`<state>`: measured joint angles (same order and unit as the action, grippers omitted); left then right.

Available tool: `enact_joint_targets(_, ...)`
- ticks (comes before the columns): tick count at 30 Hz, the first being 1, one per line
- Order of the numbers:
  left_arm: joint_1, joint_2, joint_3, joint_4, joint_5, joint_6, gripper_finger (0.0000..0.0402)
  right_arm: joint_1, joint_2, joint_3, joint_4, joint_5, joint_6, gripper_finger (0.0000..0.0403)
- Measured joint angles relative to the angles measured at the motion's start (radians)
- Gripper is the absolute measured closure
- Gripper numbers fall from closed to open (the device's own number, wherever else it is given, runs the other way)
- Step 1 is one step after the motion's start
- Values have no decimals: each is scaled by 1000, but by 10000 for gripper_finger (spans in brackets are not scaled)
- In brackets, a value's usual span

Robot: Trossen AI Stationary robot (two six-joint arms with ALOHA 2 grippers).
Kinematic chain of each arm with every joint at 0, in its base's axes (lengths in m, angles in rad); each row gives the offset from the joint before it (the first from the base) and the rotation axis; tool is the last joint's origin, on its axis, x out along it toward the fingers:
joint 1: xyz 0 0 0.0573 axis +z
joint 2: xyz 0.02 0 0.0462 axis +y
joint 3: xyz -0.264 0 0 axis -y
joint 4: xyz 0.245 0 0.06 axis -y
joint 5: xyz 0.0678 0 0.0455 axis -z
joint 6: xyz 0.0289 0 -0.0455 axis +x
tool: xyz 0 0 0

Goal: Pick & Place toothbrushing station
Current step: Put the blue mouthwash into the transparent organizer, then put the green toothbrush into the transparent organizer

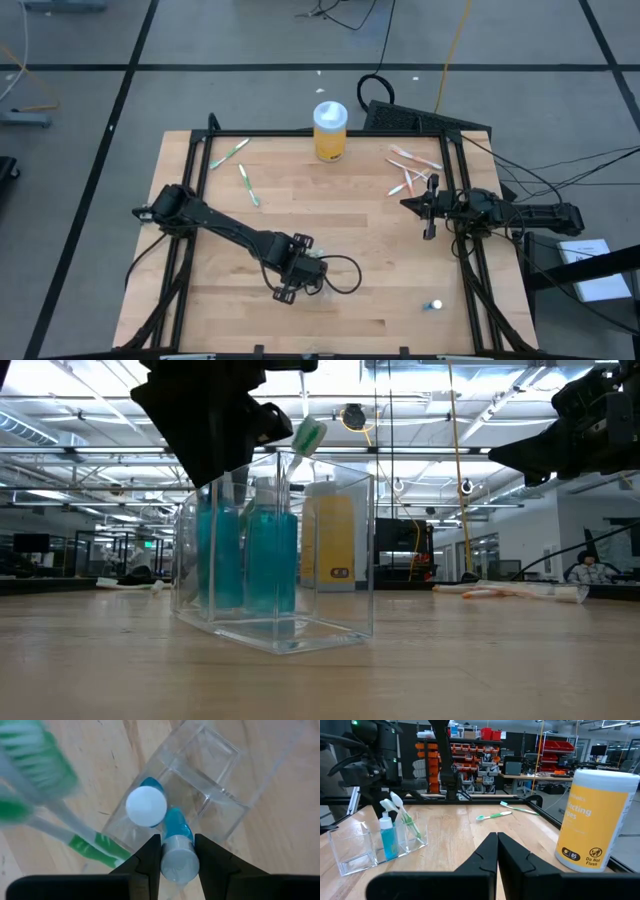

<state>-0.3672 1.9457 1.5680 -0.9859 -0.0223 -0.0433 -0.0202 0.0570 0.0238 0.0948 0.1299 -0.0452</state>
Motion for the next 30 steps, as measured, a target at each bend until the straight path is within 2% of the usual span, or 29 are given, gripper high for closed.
enact_joint_targets(6, 0, -3, -17, 20, 7, -10, 299, 0, 0, 0, 0, 0, 0, 399)
enact_joint_targets(12, 0, 0, -21, 54, 22, -10, 248, 0, 0, 0, 0, 0, 0, 399)
enact_joint_targets(16, 0, 0, -21, 55, 22, -13, 229, 0, 0, 0, 0, 0, 0, 399)
enact_joint_targets(23, 0, 0, -14, 50, 22, -22, 221, 0, 0, 0, 0, 0, 0, 399)
enact_joint_targets(30, 0, 0, 52, 34, 24, -22, 220, 0, 0, 0, 0, 0, 0, 399)
